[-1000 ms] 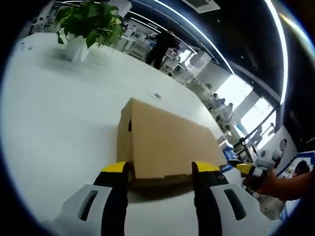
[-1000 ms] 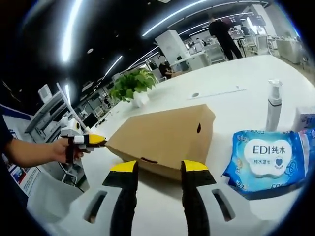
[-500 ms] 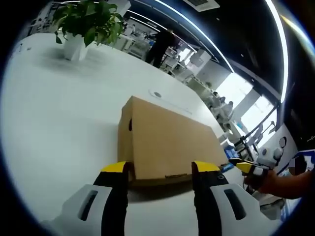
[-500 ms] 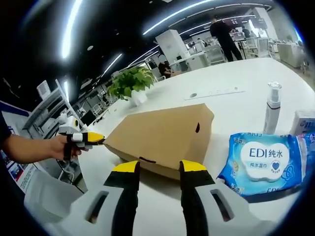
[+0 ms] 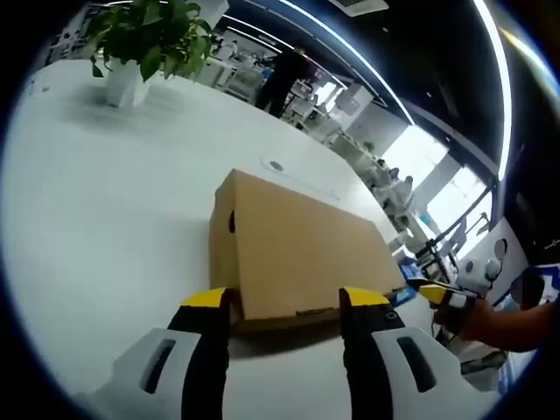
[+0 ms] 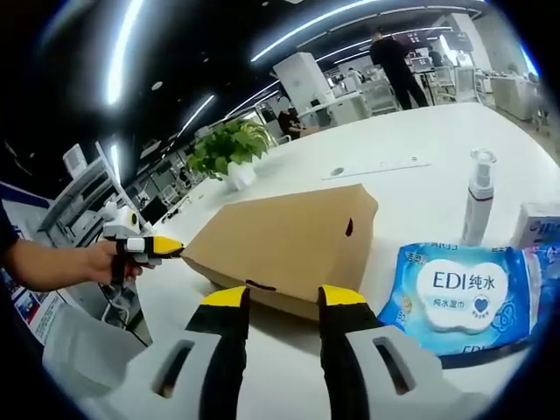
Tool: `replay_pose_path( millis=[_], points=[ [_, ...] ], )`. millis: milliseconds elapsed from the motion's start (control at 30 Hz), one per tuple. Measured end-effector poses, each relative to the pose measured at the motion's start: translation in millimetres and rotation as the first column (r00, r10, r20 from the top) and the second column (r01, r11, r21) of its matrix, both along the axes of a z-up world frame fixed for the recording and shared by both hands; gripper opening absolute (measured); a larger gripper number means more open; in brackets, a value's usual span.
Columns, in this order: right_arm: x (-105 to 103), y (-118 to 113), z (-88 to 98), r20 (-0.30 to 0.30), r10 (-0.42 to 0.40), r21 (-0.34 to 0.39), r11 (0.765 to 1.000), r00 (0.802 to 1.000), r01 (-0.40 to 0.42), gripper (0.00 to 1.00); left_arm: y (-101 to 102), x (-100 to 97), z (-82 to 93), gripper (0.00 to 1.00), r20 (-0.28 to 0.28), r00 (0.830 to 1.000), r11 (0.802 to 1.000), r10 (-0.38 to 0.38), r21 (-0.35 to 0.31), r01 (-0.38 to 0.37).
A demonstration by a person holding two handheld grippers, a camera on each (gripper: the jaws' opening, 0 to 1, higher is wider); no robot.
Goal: Operate the shoe box by opening the lid, removing the specified soft item, and placing it in the target area until the item is outside and the box remains undamaged.
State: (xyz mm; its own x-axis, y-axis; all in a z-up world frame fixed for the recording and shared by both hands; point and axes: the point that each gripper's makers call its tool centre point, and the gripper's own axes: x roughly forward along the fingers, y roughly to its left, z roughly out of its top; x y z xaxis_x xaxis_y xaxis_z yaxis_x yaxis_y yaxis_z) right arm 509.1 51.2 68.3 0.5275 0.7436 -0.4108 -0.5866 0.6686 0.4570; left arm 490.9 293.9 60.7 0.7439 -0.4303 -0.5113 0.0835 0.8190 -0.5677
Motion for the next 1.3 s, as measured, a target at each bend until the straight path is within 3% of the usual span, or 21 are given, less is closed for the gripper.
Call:
replay_pose_path(
  millis=[200, 467, 567, 733, 967, 1167, 1300],
  points=[
    [0.1, -1.1, 0.0, 0.004, 0.002, -0.004, 1.000, 1.000, -0.002, 0.27, 0.2, 0.4, 0.2, 0.52, -0.002, 1.000, 1.000, -0.006, 0.004, 0.006],
    [0.4, -10.4, 5.0, 0.033, -0.009, -0.032, 0.999, 0.999, 0.010, 0.31, 10.7, -3.1, 8.9, 0.62, 0.028, 1.000, 0.997, -0.009, 0.076, 0.007],
    [-0.8, -12.2, 12.2, 0.064, -0.013, -0.040, 0.999, 0.998, 0.015, 0.40, 14.7, -4.1, 15.6, 0.70, 0.047, 0.999, 0.993, -0.021, 0.114, 0.016],
    [0.5, -15.5, 19.4, 0.103, -0.028, -0.067, 0.997, 0.994, 0.035, 0.58, 22.3, -1.3, 22.4, 1.00, 0.063, 0.998, 0.990, 0.011, 0.141, -0.020],
    [4.1, -20.5, 37.3, 0.192, -0.036, -0.135, 0.989, 0.981, 0.062, 0.85, 23.3, -8.1, 38.4, 1.00, 0.111, 0.993, 0.981, -0.037, 0.195, 0.014],
    [-8.2, -24.1, 53.1, 0.233, -0.024, -0.164, 0.984, 0.972, 0.063, 0.95, 22.1, -28.5, 49.3, 1.00, 0.135, 0.986, 0.962, -0.101, 0.266, 0.062],
    [-18.6, -29.1, 57.2, 0.244, -0.032, -0.182, 0.980, 0.969, 0.078, 0.96, 22.9, -39.1, 56.7, 1.00, 0.162, 0.980, 0.952, -0.118, 0.300, 0.065]
  ],
)
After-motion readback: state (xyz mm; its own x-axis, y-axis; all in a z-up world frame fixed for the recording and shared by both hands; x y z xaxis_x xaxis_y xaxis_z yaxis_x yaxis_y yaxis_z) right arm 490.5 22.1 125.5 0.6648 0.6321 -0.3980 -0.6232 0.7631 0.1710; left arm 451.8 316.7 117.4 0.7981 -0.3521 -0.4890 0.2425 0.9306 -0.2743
